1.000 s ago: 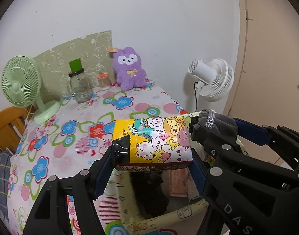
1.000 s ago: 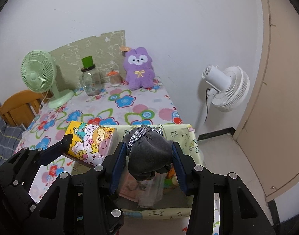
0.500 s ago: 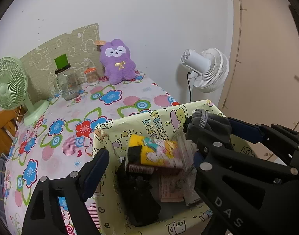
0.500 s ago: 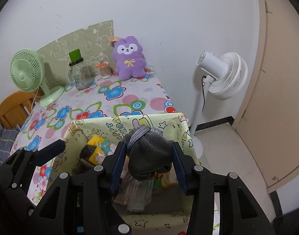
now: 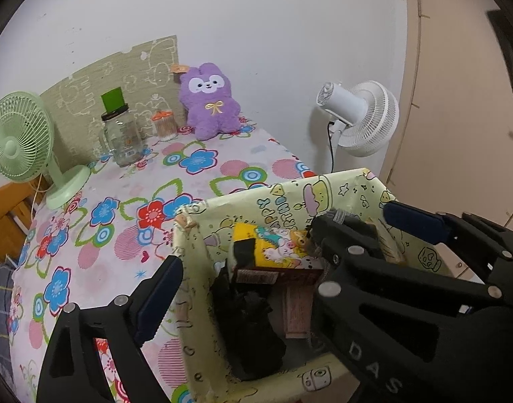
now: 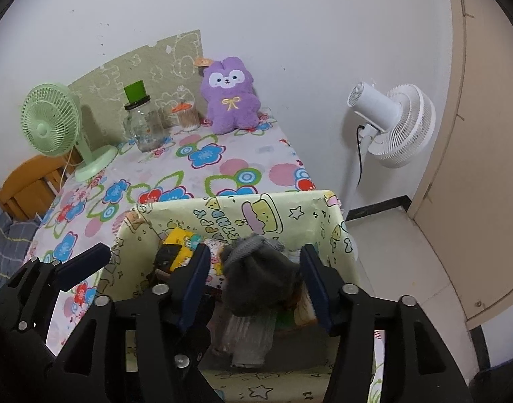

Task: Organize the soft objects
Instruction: 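Lower the snack box and grey sock into the gift box and open both tools, then withdraw both tools up and away from the gift box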

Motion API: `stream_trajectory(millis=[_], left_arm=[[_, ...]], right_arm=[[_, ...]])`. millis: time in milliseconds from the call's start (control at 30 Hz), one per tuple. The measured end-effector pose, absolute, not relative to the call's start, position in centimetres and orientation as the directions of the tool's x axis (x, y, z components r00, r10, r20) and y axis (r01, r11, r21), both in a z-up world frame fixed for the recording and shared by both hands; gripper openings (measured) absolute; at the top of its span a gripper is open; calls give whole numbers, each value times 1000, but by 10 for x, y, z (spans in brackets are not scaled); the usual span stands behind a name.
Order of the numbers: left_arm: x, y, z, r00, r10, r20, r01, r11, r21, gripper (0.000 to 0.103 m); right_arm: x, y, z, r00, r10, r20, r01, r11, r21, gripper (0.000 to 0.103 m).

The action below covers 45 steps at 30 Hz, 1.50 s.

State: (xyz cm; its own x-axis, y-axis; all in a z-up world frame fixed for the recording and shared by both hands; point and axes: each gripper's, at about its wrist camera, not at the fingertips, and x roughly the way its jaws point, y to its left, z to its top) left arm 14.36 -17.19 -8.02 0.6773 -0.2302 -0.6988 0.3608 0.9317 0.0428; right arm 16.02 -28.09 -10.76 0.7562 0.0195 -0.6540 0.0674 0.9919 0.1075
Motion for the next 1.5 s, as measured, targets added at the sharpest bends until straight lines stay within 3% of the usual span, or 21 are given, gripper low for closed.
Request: stream_trajectory(millis=[133, 633, 1500], left_arm=[[139, -164, -76, 683, -218, -697, 345, 938, 45, 94], [107, -131, -55, 738, -182, -649, 299, 952, 73, 100], [49, -47, -13, 839, -104, -534, 160, 985, 60, 103]], right_arm=[[154, -274, -103, 768, 28, -640, 59, 992, 115, 74], [119, -241, -81, 807, 13, -591, 58, 993, 101, 85], [60, -178, -37, 872, 23, -489, 10, 998, 65, 92]])
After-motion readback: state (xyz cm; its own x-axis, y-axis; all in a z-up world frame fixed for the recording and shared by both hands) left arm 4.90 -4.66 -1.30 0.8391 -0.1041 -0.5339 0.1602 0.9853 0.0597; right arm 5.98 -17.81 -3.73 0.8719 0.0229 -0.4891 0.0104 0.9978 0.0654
